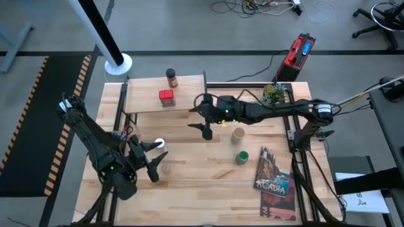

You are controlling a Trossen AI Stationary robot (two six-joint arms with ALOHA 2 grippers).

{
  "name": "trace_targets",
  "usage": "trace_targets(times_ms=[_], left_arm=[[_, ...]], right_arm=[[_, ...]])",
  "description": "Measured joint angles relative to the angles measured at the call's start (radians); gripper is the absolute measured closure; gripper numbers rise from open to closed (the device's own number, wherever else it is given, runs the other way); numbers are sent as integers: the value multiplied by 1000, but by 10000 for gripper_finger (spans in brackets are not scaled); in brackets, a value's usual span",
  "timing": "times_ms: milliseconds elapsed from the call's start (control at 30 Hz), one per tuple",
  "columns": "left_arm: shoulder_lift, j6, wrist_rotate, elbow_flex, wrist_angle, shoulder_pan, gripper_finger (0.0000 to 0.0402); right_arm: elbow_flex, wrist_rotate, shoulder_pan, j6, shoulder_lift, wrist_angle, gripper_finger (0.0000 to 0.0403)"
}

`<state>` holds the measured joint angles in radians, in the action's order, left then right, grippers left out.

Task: Shelf spices
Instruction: Remove the red seasoning can from the shelf

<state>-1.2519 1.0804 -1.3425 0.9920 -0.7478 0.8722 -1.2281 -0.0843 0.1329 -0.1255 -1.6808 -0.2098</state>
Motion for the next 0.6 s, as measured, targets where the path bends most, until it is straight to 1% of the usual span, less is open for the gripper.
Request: trace_targets(times_ms=[100, 267, 367, 600], left_arm=[[12, 34, 42, 0, -69, 0, 198], [36, 28, 113, 0, -131, 0, 198], [41, 30, 130, 0, -132, 0, 198], [30, 74, 141, 0, -139, -2, 198]], right_arm=[[-56, -2, 18, -26, -38, 4, 119], [-146, -10, 51, -53, -76, 44, 109], [-182, -60, 74, -54, -85, 87, 106], [-264, -154, 122, -32, -153, 99, 111]])
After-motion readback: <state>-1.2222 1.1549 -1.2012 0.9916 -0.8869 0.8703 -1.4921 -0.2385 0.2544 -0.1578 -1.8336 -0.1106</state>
